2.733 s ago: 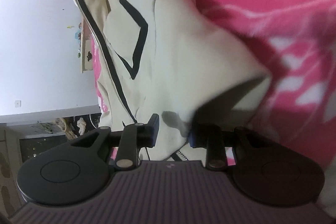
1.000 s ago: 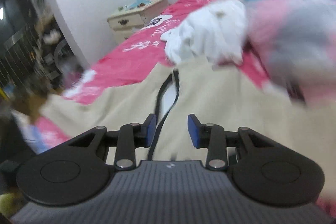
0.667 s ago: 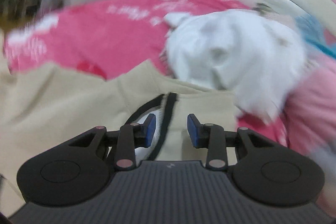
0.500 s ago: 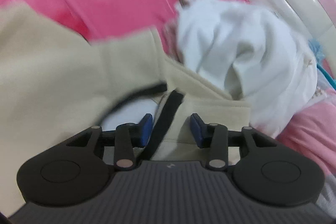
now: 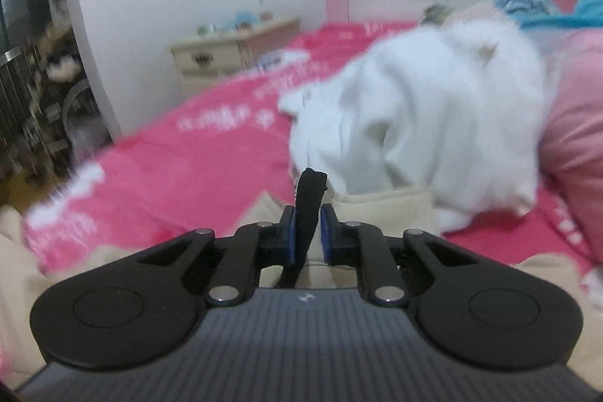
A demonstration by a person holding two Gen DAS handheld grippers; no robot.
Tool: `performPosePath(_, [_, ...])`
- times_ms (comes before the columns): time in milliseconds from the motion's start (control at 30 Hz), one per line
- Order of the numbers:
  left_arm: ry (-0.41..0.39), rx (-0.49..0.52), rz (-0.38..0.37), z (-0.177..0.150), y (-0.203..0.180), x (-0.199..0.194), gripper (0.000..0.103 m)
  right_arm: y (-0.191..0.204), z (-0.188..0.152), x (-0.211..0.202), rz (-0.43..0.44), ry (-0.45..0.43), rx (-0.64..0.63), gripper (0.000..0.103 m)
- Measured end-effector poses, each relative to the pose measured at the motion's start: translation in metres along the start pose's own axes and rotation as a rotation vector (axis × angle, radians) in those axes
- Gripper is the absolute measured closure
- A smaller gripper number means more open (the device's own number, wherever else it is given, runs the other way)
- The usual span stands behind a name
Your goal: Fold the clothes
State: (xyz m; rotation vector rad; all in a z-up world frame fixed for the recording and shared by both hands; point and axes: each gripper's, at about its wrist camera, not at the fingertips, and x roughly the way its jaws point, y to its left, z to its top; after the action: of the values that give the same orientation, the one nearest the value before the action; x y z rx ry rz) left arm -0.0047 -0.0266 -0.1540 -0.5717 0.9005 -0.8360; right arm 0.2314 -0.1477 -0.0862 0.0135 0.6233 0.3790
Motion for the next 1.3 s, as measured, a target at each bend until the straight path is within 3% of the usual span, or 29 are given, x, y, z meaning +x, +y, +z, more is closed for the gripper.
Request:
performPosePath(100, [-0.012,-0.006,-0.009,-0.003,0.002,-0.003,0.067,-0.001,-0.019,0.035,-0.032,0.072,-0.012,0.077])
performPosePath(200, [-0.022,-0.019,-0.025,-0.006,0.006,-0.006,0.067,-0.017,-0.011,0.035,0.028,0.086,0.116,0.074])
performPosePath(300, [-0.031,-0.037,-0.041,-0.008,0.010,-0.009,0.067,-0.031,0.009,0.014,0.108,0.035,0.235,0.067])
performPosePath(367, [-0.035,-0.039,-0.045,-0.011,0.009,-0.009,0.067,-0.033,0.024,0.006,0.163,0.014,0.255,0.055])
performPosePath(533, [-0.042,-0.036,-0.049,-0.016,0.008,-0.011,0.067,-0.009,0.055,0.051,0.170,0.160,0.044,0.049])
performPosePath(600, [-0.046,-0.039,-0.048,-0.018,0.007,-0.012,0.067,0.001,0.055,0.074,0.145,0.247,-0.052,0.062])
performPosePath(633, [-0.049,-0.040,-0.047,-0.017,0.007,-0.012,0.067,0.006,0.052,0.082,0.141,0.285,-0.089,0.096])
performPosePath(800, [-0.055,-0.040,-0.042,-0.011,0.003,-0.010,0.067,0.031,0.031,0.088,0.064,0.233,-0.265,0.098])
performPosePath(900, [-0.053,-0.038,-0.039,-0.011,0.003,-0.011,0.067,0.045,0.004,0.116,-0.163,0.206,-0.486,0.103])
performPosePath(967, [-0.056,-0.041,-0.038,-0.011,0.003,-0.010,0.067,0.044,-0.002,0.115,-0.206,0.178,-0.499,0.103])
performPosePath(1067, [-0.060,-0.046,-0.037,-0.011,0.004,-0.008,0.067,0.041,0.009,0.075,-0.115,0.070,-0.392,0.102])
performPosePath(1133, [-0.059,-0.047,-0.036,-0.012,0.004,-0.008,0.067,0.045,0.016,0.035,-0.002,-0.022,-0.377,0.098])
performPosePath(1200, [-0.060,-0.045,-0.033,-0.012,0.004,-0.008,0.067,0.050,0.016,0.013,0.174,0.028,-0.398,0.098])
performPosePath(1233, [-0.061,-0.043,-0.031,-0.012,0.003,-0.008,0.067,0.052,0.011,0.012,0.222,0.075,-0.420,0.099])
performPosePath(1300, [-0.062,-0.039,-0.025,-0.011,0.001,-0.009,0.067,0.056,-0.005,0.024,0.236,0.193,-0.483,0.100])
